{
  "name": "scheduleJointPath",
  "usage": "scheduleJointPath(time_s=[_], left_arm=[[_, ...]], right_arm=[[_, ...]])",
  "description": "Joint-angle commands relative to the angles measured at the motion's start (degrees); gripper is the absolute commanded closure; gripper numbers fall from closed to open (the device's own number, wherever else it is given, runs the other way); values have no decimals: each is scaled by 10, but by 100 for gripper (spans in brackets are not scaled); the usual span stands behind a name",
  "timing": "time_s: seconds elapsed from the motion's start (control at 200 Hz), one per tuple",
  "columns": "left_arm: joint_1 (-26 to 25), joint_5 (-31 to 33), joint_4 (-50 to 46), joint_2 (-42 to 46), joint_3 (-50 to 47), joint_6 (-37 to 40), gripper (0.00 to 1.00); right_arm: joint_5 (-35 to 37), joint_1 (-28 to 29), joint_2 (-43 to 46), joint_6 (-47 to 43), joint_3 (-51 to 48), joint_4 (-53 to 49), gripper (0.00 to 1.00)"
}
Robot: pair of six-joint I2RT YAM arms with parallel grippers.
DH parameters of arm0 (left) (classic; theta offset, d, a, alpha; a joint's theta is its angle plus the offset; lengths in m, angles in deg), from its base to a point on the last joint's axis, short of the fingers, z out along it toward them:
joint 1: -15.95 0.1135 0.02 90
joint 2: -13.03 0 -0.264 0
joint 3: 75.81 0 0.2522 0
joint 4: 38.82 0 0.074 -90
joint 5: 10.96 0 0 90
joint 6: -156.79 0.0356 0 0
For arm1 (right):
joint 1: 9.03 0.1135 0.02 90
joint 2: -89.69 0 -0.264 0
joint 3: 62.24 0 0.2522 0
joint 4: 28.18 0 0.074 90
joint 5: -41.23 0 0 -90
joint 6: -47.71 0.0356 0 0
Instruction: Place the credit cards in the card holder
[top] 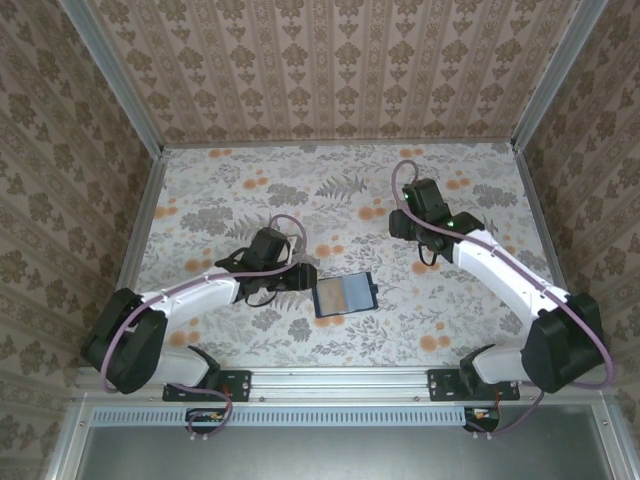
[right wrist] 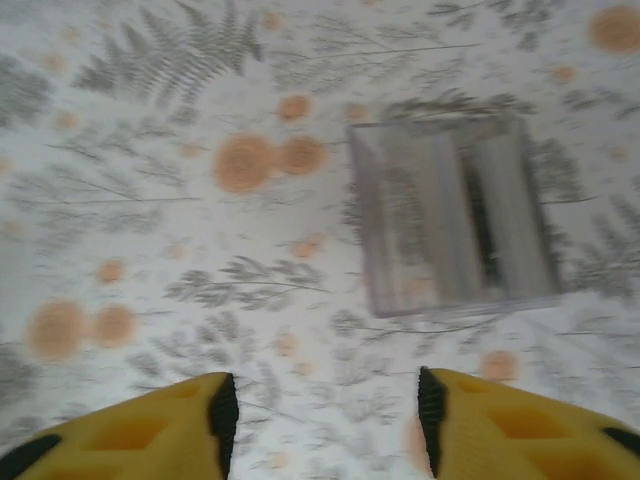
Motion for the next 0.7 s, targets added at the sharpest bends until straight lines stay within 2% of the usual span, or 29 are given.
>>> scheduleJointPath(time_s=[0.0,0.13,0.27,0.515,0.695], left_arm=[[-14,68,-49,30,16,17,50],[-18,87,-98,41,33,29,48],[-22,97,-96,59,18,26,49],[-24,114,-93,95,-7,22,49],[-24,119,-103,94,2,29,49]], right_arm=[[85,-18,-68,-62,47,-84,35],[98,-38,-145,-109,97,-86,33],[113,-61,-227,-116,161,-118,34],[151,-69,-279,-135,179,-109,34],[190,-70,-307,-149,197,-110,38]])
